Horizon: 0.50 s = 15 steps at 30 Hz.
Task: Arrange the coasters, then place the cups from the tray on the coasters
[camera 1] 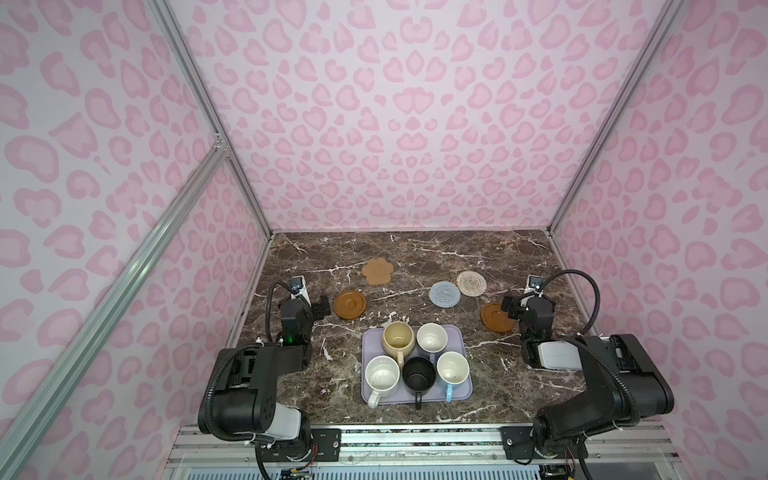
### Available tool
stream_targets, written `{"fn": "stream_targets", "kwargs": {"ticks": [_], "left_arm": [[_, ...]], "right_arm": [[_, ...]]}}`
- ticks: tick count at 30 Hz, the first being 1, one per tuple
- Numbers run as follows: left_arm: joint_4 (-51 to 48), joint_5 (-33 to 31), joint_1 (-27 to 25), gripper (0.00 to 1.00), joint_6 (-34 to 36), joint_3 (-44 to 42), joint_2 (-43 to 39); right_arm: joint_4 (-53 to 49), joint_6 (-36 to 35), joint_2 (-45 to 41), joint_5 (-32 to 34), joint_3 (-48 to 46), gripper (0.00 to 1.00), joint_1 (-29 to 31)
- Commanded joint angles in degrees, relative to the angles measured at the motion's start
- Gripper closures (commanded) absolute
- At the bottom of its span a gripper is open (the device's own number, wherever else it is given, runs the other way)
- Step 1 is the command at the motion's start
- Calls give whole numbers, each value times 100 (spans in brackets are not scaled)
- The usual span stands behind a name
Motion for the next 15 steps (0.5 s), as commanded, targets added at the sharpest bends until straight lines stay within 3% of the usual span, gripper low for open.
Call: {"fn": "stream_targets", "kwargs": {"ticks": [1,15], "left_arm": [[143,69,15,3,48,-27,-59],[128,77,7,3,57,-17,-60]], "right_arm": [[140,22,-4,79,-28,0,6],[136,22,-1,83,-26,0,10]]}}
